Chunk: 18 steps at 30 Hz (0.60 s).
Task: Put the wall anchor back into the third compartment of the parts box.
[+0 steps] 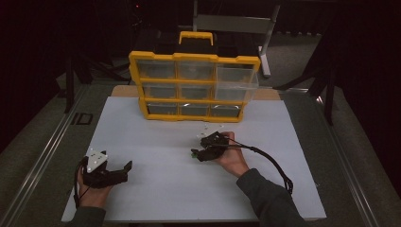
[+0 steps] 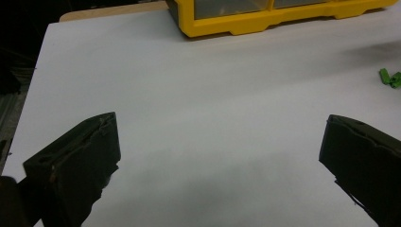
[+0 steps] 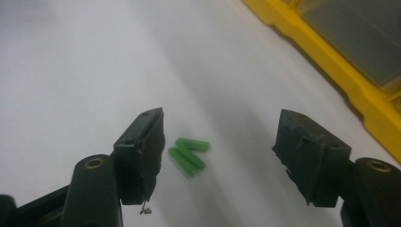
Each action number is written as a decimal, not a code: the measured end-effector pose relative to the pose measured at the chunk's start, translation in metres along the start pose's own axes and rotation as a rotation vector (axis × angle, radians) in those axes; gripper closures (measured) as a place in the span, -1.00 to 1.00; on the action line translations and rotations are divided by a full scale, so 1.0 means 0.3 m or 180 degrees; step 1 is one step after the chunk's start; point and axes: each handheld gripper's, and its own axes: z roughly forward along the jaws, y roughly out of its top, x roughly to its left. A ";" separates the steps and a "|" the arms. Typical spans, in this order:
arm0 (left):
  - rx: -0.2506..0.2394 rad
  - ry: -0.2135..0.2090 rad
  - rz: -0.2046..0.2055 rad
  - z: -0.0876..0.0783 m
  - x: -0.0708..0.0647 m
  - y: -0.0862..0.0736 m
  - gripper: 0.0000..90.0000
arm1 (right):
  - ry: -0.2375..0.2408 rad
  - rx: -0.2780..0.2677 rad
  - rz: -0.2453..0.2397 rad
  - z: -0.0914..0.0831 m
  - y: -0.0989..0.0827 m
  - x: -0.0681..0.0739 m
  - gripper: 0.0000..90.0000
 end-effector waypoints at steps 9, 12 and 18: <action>0.0001 -0.0001 0.0003 0.000 0.001 0.000 -1.00 | 0.0004 0.0162 0.0081 0.096 -0.018 0.015 -0.27; -0.0001 -0.0003 0.0002 0.000 0.000 0.000 -1.00 | -0.0031 0.0236 0.0064 0.120 -0.024 0.019 -0.27; -0.0002 -0.0003 -0.0001 -0.001 0.001 0.000 -1.00 | -0.0046 0.0271 0.0083 0.143 -0.034 0.020 -0.28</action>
